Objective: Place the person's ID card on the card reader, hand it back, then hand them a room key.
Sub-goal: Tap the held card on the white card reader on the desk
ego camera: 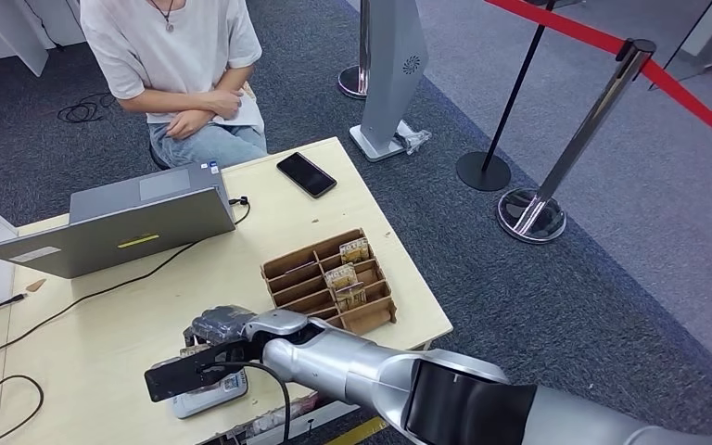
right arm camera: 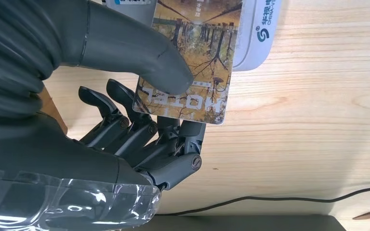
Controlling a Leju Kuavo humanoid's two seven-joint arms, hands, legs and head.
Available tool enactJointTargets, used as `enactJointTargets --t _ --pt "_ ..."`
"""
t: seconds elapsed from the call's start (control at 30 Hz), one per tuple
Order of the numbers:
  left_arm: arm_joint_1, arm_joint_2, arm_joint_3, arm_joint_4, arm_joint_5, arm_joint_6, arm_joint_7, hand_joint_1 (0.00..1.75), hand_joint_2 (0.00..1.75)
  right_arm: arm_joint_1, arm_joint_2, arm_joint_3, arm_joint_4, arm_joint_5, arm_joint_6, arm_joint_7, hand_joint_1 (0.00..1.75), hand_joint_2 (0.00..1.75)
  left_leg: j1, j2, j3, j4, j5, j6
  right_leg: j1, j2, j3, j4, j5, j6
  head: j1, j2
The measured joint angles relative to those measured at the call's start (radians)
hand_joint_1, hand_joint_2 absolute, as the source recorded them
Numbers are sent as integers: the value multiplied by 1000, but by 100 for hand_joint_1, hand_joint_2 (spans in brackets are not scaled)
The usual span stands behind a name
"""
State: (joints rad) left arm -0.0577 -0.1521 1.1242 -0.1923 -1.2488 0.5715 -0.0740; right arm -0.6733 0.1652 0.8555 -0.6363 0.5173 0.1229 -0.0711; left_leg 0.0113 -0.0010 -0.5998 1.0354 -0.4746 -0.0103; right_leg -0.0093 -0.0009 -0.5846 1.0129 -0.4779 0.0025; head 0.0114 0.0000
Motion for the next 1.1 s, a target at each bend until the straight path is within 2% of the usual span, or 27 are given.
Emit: enactJointTargets --t 0.43,1.1 --pt "1 -2 0 0 10 6 8 0 0 -8 30 52 46 82 -75 77 175 175 0 0 0 0 0 0 0 0 0 0 0 0 0 0" --pt "1 -2 0 0 11 5 6 0 0 -7 64 104 101 167 -179 124 175 175 0 0 1 0 0 0 0 0 0 0 0 0 0 0"
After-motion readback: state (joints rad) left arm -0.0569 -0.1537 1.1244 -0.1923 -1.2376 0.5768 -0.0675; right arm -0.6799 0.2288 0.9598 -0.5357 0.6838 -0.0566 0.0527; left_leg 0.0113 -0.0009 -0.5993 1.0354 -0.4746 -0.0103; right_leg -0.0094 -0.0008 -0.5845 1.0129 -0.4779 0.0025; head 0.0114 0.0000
